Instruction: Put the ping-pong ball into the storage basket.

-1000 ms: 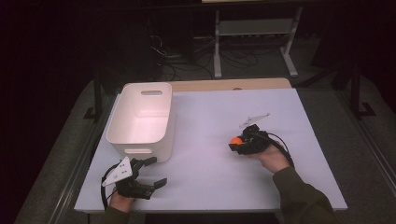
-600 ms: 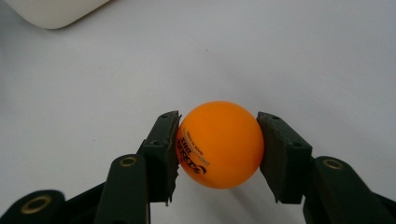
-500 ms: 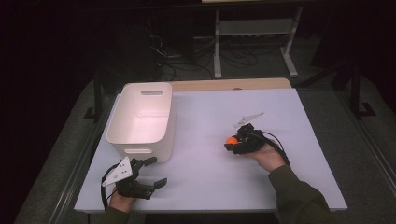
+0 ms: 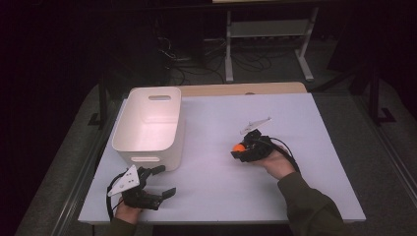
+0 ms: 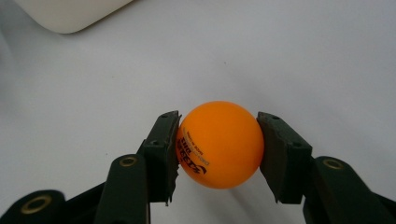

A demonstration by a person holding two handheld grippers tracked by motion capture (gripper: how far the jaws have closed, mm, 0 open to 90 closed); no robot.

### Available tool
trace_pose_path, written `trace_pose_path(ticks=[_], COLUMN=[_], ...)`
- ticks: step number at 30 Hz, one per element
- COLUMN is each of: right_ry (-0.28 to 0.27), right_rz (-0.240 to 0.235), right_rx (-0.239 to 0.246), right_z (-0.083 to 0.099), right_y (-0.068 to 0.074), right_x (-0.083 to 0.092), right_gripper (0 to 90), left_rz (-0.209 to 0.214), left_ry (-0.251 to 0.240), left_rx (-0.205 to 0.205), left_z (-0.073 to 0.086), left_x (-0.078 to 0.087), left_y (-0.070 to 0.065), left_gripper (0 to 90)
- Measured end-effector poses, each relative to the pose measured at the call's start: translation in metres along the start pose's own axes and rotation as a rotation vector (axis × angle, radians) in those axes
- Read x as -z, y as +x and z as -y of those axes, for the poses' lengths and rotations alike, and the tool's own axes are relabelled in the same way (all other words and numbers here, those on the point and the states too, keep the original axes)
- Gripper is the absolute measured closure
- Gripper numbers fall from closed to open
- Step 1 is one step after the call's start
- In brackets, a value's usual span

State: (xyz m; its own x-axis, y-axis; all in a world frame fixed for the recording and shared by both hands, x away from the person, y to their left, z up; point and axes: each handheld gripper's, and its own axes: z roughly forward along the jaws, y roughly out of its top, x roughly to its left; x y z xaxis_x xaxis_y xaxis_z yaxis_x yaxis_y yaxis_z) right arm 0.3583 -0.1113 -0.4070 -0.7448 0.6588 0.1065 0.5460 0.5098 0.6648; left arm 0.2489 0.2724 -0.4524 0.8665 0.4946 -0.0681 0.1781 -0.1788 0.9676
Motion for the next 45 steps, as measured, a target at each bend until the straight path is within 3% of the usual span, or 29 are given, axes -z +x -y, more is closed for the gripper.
trace_pose_path(ticks=[45], right_ry=[0.001], right_rz=[-0.038], right_rx=[0.069], right_z=[-0.034], right_y=[0.023], right_x=[-0.016], right_gripper=[49.7], left_rz=[0.001], left_ry=[-0.003], left_rx=[0.003], left_z=[0.000], left_x=[0.000], left_y=[0.000], left_gripper=[14.0])
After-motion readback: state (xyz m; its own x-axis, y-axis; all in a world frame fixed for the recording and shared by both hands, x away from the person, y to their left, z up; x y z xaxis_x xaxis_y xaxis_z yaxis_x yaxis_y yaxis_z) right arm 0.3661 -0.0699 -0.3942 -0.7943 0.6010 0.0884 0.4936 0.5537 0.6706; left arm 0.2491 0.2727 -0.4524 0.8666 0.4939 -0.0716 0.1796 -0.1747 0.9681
